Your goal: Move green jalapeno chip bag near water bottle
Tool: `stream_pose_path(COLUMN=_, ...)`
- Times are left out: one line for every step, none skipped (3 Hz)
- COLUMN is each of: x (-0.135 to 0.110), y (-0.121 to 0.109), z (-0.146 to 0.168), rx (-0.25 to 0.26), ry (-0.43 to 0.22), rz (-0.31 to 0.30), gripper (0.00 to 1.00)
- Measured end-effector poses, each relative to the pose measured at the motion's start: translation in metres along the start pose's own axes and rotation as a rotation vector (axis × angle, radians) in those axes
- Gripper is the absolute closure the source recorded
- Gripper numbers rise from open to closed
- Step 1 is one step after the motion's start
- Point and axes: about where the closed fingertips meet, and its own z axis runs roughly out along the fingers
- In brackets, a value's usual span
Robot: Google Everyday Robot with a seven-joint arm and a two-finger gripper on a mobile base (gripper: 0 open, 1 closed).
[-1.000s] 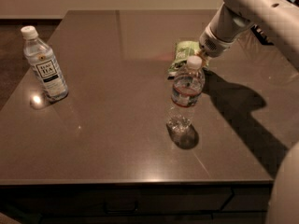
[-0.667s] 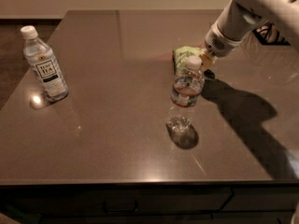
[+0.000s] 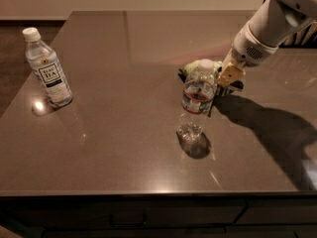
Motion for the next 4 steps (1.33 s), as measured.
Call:
stream_pose_path(x=0.012, y=0.008, z=-0.002, rx=-0.044, ry=-0.005, rz=-0.064, gripper=1.0)
stream_pose_path(x=0.018, y=0.016, z=-0.005, rx=-0.079, ry=-0.031, rz=-0.144, gripper=1.0)
stream_pose_path(x=0.02, y=0.028, z=-0.01, rx=-0.115, ry=-0.079, rz=-0.245, gripper=0.98)
stream_pose_path(x=0.019, y=0.035, z=-0.009, rx=-0.135, ry=-0.099, rz=-0.291, gripper=0.75)
